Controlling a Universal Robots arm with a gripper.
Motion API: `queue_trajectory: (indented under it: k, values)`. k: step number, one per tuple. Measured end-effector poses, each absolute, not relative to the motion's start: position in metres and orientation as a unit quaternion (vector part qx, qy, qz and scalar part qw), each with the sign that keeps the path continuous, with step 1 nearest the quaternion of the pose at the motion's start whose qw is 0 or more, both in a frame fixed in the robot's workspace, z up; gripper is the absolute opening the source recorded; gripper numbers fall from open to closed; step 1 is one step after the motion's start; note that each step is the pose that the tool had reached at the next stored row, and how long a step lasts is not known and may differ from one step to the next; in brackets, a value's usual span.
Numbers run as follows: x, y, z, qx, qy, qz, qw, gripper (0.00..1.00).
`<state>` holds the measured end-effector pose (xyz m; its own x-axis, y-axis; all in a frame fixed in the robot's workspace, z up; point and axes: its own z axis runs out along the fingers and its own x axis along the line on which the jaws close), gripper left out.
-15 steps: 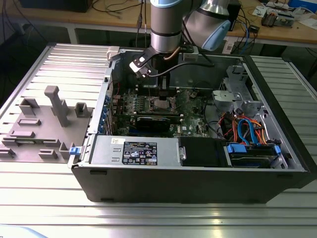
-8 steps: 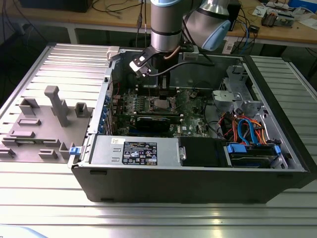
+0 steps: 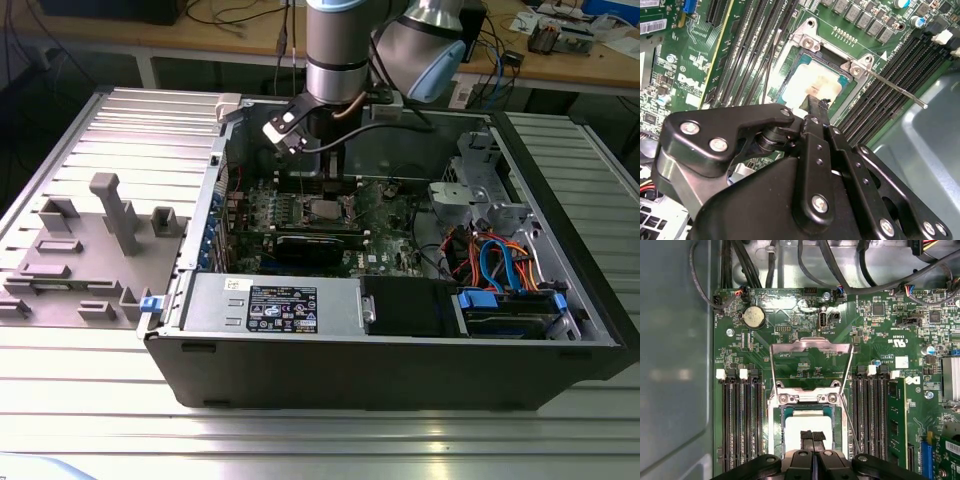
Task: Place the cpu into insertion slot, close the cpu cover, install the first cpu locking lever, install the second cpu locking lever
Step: 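Close the cpu cover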
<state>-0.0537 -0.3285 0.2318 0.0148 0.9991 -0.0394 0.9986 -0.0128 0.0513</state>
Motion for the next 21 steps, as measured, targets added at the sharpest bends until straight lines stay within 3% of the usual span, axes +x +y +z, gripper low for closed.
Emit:
queue_trajectory:
  k: [8,13,21]
  values:
    - [-0.054,-0.328,0.257,0.712,0.702,0.004,0.032,0.11]
    - [-0.053,-0.328,0.259,0.712,0.702,-0.003,0.025,0.11]
    - [-0.053,-0.328,0.259,0.701,0.713,-0.003,0.025,0.11]
